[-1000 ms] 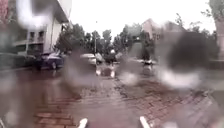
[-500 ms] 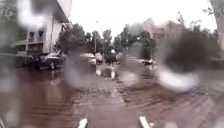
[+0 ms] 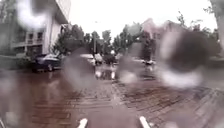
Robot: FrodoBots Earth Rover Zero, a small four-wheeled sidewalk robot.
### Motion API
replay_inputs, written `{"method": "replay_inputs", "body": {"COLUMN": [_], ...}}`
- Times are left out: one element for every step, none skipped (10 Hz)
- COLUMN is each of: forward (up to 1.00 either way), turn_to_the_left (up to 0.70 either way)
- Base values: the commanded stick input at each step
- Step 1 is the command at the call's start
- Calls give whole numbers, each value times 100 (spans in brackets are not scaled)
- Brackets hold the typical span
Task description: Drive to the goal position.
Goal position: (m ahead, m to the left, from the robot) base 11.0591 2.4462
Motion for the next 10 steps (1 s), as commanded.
{"method": "replay_inputs", "body": {"forward": [70, 70, 70, 70, 70, 70, 70, 70, 70, 70], "turn_to_the_left": [0, 14, 14, 12, 5, 0, 0, 0, 0, 0]}}
